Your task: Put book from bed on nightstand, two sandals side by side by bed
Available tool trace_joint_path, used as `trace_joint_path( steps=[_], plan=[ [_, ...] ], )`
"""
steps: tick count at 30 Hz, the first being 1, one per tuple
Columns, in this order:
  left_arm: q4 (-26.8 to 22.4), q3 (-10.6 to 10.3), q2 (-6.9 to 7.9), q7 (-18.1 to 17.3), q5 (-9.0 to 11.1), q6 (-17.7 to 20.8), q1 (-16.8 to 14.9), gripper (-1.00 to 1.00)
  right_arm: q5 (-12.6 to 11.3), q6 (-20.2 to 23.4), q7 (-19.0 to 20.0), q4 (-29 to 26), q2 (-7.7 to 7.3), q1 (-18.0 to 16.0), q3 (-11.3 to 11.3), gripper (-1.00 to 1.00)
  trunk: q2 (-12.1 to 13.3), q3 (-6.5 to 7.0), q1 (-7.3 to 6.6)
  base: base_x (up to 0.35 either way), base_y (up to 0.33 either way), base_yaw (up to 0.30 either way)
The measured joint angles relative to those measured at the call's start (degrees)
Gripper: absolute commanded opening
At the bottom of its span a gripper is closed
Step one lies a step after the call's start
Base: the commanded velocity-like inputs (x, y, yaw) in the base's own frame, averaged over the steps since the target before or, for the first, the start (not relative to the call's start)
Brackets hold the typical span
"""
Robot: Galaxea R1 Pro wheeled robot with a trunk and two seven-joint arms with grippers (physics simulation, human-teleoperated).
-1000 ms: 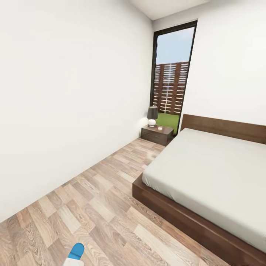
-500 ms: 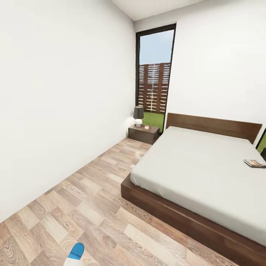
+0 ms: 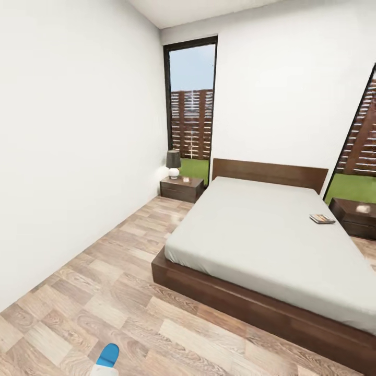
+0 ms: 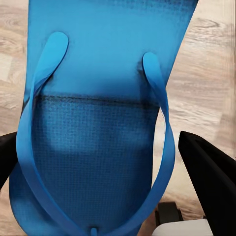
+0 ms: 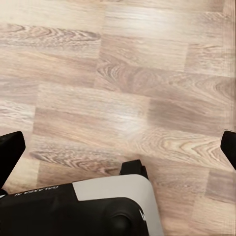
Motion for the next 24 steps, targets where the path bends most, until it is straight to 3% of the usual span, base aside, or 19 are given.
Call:
trace_joint_path(
  steps=[24],
  plan=[
    [0.06, -0.07, -0.06, 0.0, -0.15, -1.13, 0.89, -1.0, 0.0, 0.0, 0.0, 0.07, -0.16, 0.03, 0.01, 1.0, 9.64, 4.32, -5.28, 0.0, 0.0, -0.295]
  ],
)
